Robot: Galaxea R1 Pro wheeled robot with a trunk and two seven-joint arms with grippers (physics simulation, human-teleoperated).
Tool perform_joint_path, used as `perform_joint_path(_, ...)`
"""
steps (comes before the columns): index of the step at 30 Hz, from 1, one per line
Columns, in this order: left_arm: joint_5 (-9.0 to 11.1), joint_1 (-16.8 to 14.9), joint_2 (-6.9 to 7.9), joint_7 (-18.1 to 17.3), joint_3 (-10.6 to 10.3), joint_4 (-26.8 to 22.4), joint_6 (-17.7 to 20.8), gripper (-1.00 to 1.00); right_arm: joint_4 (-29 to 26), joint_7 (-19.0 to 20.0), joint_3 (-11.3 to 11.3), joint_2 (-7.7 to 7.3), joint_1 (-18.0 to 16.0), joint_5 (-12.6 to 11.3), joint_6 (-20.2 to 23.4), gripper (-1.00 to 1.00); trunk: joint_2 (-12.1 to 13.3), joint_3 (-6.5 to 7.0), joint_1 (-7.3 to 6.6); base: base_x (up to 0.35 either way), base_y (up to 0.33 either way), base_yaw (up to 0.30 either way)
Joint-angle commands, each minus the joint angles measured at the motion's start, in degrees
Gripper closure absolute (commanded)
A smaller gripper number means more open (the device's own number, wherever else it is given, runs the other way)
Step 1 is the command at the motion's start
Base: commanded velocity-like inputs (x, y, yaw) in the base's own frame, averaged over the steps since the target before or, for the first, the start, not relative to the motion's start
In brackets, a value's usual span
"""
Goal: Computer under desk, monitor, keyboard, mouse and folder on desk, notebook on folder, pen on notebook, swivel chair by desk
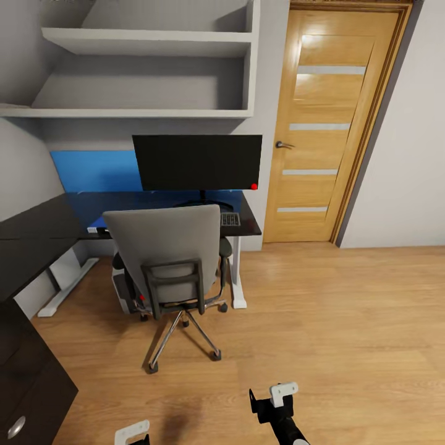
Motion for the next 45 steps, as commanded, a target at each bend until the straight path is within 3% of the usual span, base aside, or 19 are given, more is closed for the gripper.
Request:
perform_joint_path(1,0.3,0.0,0.05,0.2,-0.5,0.0,-0.2,-1.0,0.1,-0.3,0.5,0.07,-0.1,-0.3,-0.2,-1.0,0.4,0.13,-0.23,0.0,0.0,-0.009)
perform_joint_path(14,0.3,0.0,-1.33,-0.2,-0.6,1.0,-0.2,-1.0,0.1,-0.3,0.5,-0.11,-0.1,-2.3,0.0,-1.0,5.6,2.56,-3.09,-0.021,0.0,-0.114)
perform_joint_path(20,0.3,0.0,-1.38,-0.2,-0.5,1.2,-0.2,-1.0,0.1,-0.3,0.5,-0.03,0.0,-2.3,-0.1,-1.0,5.6,2.56,-3.09,-0.264,0.0,-0.006)
perform_joint_path(30,0.3,0.0,-1.39,-0.2,-0.5,1.2,-0.2,-1.0,0.1,-0.3,0.6,0.12,-0.1,-2.3,0.0,-1.0,9.6,4.35,-5.29,-0.323,0.0,-0.001)
perform_joint_path(45,0.3,0.0,-1.43,-0.2,-0.6,1.2,0.0,-1.0,0.1,-0.3,0.5,-0.22,0.0,-2.3,0.0,-1.0,15.6,6.46,-8.58,-0.22,0.0,0.141)
